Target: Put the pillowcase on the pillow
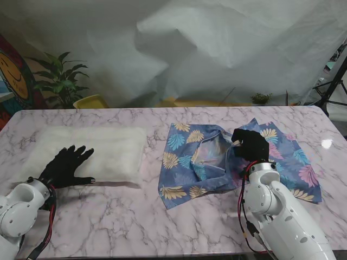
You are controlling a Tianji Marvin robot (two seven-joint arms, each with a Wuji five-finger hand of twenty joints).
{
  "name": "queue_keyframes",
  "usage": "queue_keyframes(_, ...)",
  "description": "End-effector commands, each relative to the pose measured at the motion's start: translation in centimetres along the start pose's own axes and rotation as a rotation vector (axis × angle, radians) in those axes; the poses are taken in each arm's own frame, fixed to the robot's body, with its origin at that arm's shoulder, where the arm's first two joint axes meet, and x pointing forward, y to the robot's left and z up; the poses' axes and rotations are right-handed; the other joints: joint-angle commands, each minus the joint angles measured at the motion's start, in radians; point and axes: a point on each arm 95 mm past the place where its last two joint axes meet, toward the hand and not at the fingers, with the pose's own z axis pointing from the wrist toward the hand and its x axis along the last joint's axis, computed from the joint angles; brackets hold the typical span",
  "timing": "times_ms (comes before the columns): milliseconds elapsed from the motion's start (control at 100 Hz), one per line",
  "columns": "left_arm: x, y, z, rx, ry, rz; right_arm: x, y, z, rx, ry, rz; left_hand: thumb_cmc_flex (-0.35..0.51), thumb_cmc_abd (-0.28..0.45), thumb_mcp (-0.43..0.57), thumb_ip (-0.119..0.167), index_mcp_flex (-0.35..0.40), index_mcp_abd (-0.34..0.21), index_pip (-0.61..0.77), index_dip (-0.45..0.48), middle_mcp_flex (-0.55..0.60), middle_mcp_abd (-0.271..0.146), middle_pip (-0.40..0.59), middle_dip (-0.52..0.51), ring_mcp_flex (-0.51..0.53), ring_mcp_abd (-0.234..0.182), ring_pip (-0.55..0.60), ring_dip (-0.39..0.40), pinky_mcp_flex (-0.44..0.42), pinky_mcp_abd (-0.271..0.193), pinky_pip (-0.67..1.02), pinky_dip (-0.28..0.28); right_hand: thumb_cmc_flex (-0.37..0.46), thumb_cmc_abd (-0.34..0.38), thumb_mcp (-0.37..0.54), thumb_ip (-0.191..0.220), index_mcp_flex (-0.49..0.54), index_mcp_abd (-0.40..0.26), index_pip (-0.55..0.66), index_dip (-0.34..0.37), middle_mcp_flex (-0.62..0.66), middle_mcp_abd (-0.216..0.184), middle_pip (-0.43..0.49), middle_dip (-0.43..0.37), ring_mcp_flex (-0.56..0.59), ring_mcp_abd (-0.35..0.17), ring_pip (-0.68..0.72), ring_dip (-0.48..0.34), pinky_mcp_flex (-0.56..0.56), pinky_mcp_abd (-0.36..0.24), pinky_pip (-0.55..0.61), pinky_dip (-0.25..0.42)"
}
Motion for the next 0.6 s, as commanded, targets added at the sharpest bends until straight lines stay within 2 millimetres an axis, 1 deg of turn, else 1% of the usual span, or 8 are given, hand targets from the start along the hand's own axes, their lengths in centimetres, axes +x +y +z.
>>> queue_keyframes(0,-0.3,0.6,0.1,-0.002,-0.005,-0.01,-0.1,-0.3,-0.1,0.009,-0.01,0.009,-0.03,-0.011,-0.012,-0.03,-0.029,0.002,-0.024,-0.017,-0.046,0.023,-0.023,-0.016,-0.029,0.01,-0.031,-0.012,-0.005,-0.022,-0.046,-0.025,0.057,0.032,0.021,0.034,0.044,0.003,0.088,0.005,0.039,-0.028,0.057,0.033,0.025,0.001,0.04,0.008,0.003,-0.004,-0.003,0.017)
queue_keyframes(80,-0.3,0.7,0.6,0.005,-0.008,0.013,-0.1,-0.4,-0.2,0.013,-0.011,0.011,-0.014,-0.024,-0.007,-0.029,-0.029,0.008,-0.024,-0.018,-0.047,0.028,-0.023,-0.016,-0.029,0.007,-0.031,-0.012,-0.005,-0.02,-0.046,-0.025,0.058,0.032,0.021,0.034,0.044,0.004,0.089,0.005,0.04,-0.028,0.058,0.035,0.025,0.002,0.039,0.008,0.003,-0.004,-0.004,0.02)
queue_keyframes(160,0.0,0.6,1.0,-0.006,0.0,0.05,-0.1,-0.4,-0.3,0.019,-0.01,0.008,0.006,-0.038,-0.002,-0.027,-0.029,0.017,-0.023,-0.019,-0.047,0.036,-0.023,-0.016,-0.03,0.018,-0.031,-0.012,-0.006,-0.016,-0.046,-0.025,0.058,0.032,0.022,0.034,0.044,0.004,0.089,0.005,0.04,-0.029,0.058,0.035,0.024,0.001,0.039,0.008,0.003,-0.004,-0.005,0.022)
queue_keyframes(290,0.3,0.4,1.6,-0.046,0.007,0.121,-0.1,-0.1,-0.5,0.014,-0.011,0.014,0.09,-0.078,0.021,-0.013,-0.029,0.038,-0.023,-0.019,-0.049,0.054,-0.024,-0.016,-0.032,0.035,-0.031,-0.012,-0.008,0.0,-0.047,-0.026,0.058,0.033,0.022,0.034,0.044,0.004,0.089,0.005,0.04,-0.027,0.058,0.036,0.025,0.003,0.04,0.01,0.003,-0.002,-0.006,0.026)
queue_keyframes(370,0.4,0.5,2.1,-0.073,0.007,0.133,-0.1,0.0,-0.5,0.01,-0.011,0.019,0.118,-0.089,0.026,-0.005,-0.029,0.041,-0.023,-0.019,-0.049,0.061,-0.024,-0.016,-0.033,0.046,-0.032,-0.012,-0.01,0.008,-0.047,-0.026,0.057,0.032,0.022,0.034,0.044,0.004,0.089,0.005,0.041,-0.028,0.059,0.036,0.024,0.003,0.04,0.01,0.002,-0.002,-0.006,0.028)
queue_keyframes(430,0.5,0.6,2.4,-0.104,0.007,0.146,-0.1,0.0,-0.6,0.009,-0.01,0.019,0.143,-0.099,0.032,0.001,-0.029,0.043,-0.023,-0.019,-0.05,0.077,-0.024,-0.016,-0.035,0.058,-0.032,-0.013,-0.01,0.013,-0.047,-0.026,0.057,0.032,0.023,0.034,0.044,0.004,0.089,0.005,0.04,-0.028,0.058,0.037,0.025,0.004,0.04,0.01,0.002,-0.002,-0.007,0.029)
queue_keyframes(440,0.5,0.6,2.5,-0.11,0.006,0.15,-0.1,0.1,-0.6,0.008,-0.01,0.019,0.149,-0.101,0.035,0.002,-0.029,0.046,-0.023,-0.019,-0.051,0.085,-0.024,-0.016,-0.036,0.065,-0.032,-0.013,-0.011,0.017,-0.048,-0.026,0.057,0.032,0.023,0.034,0.044,0.004,0.089,0.005,0.04,-0.029,0.058,0.037,0.024,0.004,0.04,0.009,0.002,-0.001,-0.007,0.029)
queue_keyframes(590,0.0,1.2,3.4,-0.168,-0.009,0.189,-0.1,0.1,-0.9,0.005,-0.01,0.026,0.171,-0.103,0.04,0.008,-0.029,0.065,-0.023,-0.019,-0.053,0.121,-0.024,-0.017,-0.04,0.099,-0.032,-0.013,-0.016,0.049,-0.049,-0.027,0.057,0.033,0.023,0.034,0.043,0.005,0.089,0.005,0.039,-0.027,0.058,0.037,0.025,0.004,0.038,0.009,-0.003,0.005,-0.009,0.033)
